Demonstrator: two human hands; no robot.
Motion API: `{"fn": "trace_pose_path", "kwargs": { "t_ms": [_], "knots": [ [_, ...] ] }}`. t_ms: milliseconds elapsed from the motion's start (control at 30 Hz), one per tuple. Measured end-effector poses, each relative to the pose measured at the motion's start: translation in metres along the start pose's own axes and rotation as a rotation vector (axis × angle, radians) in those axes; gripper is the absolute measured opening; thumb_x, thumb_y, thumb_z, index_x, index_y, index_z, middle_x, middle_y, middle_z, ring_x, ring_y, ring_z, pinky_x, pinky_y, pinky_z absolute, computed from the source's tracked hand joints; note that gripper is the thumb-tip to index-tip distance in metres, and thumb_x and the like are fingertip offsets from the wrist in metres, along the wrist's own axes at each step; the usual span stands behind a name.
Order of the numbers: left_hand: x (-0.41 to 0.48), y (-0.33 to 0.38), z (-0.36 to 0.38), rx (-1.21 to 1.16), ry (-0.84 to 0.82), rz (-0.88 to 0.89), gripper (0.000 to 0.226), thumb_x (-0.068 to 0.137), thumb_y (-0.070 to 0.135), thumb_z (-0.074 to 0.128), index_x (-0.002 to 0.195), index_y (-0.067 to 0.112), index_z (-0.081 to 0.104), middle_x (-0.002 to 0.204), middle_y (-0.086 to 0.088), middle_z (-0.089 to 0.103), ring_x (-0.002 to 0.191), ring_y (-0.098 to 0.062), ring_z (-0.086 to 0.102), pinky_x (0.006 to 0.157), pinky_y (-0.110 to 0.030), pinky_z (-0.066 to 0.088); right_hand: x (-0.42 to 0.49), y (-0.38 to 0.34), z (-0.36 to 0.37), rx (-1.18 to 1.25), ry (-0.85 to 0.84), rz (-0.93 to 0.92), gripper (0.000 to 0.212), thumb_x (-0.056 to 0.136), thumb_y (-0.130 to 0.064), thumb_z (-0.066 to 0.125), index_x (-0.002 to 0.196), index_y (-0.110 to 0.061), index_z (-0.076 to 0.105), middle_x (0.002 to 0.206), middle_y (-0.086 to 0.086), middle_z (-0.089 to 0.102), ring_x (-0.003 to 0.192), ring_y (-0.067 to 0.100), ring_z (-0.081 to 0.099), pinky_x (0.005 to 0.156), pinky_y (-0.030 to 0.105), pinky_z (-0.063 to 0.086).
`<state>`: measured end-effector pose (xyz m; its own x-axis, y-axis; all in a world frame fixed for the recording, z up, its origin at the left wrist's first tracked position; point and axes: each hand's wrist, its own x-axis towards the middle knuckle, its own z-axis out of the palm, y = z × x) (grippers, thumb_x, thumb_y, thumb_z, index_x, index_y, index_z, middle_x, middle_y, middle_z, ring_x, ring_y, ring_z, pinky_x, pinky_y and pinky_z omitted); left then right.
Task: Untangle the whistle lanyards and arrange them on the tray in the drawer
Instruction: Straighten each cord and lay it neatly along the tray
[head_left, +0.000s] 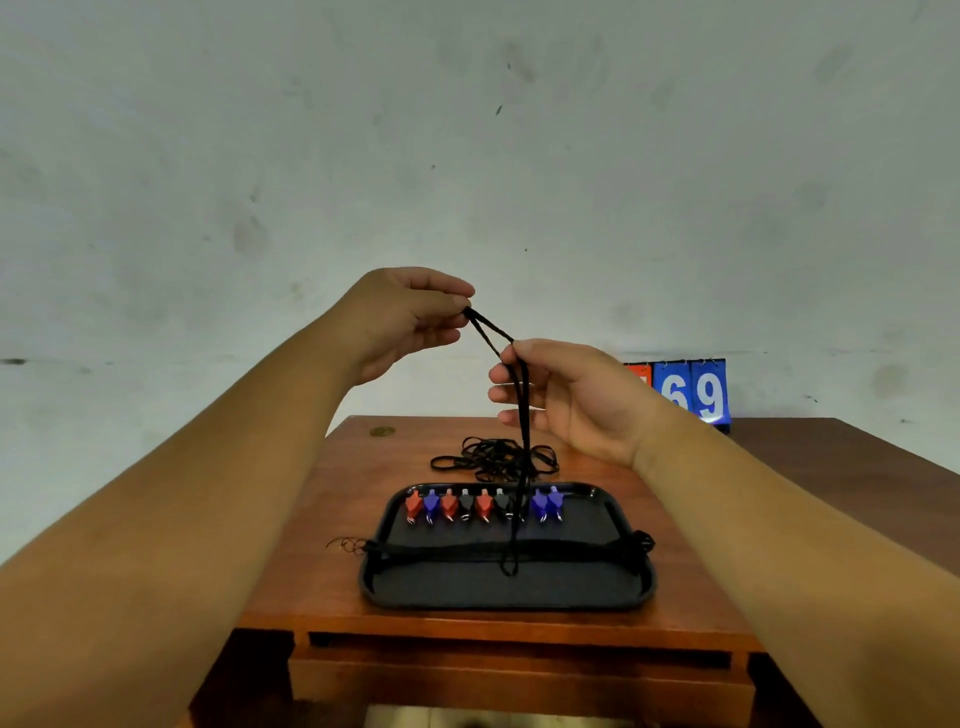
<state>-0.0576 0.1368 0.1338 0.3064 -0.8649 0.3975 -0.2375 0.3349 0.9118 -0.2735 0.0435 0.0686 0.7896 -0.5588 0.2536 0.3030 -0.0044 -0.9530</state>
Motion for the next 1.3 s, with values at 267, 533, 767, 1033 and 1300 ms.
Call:
{"fn": "trace_pose_path", "kwargs": {
  "t_ms": [267, 533, 767, 1033, 1300],
  "knots": [
    [-0.013, -0.057, -0.039, -0.036, 0.133, -0.123, 0.019, 0.099, -0.001, 0.073, 0.116, 0.003, 0.079, 0.101, -0.009, 0.079, 0.093, -0.018, 0.077, 0.082, -0.028, 0.065, -0.001, 0.031, -0.033, -0.035, 0.065, 0.064, 0.023, 0.110, -0.024, 0.056, 0.105, -0.009, 0.072, 0.097, 0.010, 0.073, 0.093, 0.027, 0.071, 0.090, 0.047, 0.056],
    [-0.026, -0.114, -0.053, -0.088, 0.241, -0.215, 0.016, 0.099, -0.002, 0.071, 0.112, 0.004, 0.079, 0.097, -0.011, 0.076, 0.088, -0.017, 0.076, 0.075, -0.026, 0.065, -0.018, 0.047, -0.069, -0.136, 0.140, 0.146, 0.022, 0.111, -0.028, 0.056, 0.101, -0.013, 0.069, 0.089, 0.004, 0.069, 0.086, 0.021, 0.068, 0.089, 0.043, 0.059],
    [-0.037, -0.155, -0.065, -0.191, 0.323, -0.308, 0.018, 0.100, -0.004, 0.068, 0.114, 0.002, 0.077, 0.091, -0.009, 0.075, 0.083, -0.015, 0.075, 0.077, -0.029, 0.066, -0.038, 0.057, -0.094, -0.061, 0.187, 0.246, 0.022, 0.110, -0.033, 0.058, 0.101, -0.015, 0.064, 0.074, -0.001, 0.048, 0.062, 0.013, 0.040, 0.074, 0.037, 0.048],
    [-0.046, -0.172, -0.068, -0.176, 0.337, -0.335, 0.017, 0.101, -0.003, 0.067, 0.113, 0.004, 0.077, 0.096, -0.009, 0.075, 0.081, -0.011, 0.075, 0.078, -0.027, 0.065, -0.042, 0.073, -0.122, -0.167, 0.134, 0.315, 0.030, 0.109, -0.020, 0.058, 0.125, 0.002, 0.071, 0.076, 0.002, 0.052, 0.063, 0.011, 0.041, 0.067, 0.031, 0.047],
    [-0.067, -0.189, -0.068, 0.416, 0.386, -0.244, 0.014, 0.098, 0.015, 0.075, 0.101, 0.026, 0.084, 0.108, 0.008, 0.078, 0.102, -0.009, 0.071, 0.090, -0.030, 0.057, -0.047, 0.101, -0.144, -0.568, 0.323, 0.241, 0.021, 0.107, -0.013, 0.063, 0.108, -0.009, 0.083, 0.087, 0.005, 0.074, 0.071, 0.015, 0.054, 0.066, 0.027, 0.050]
  ]
}}
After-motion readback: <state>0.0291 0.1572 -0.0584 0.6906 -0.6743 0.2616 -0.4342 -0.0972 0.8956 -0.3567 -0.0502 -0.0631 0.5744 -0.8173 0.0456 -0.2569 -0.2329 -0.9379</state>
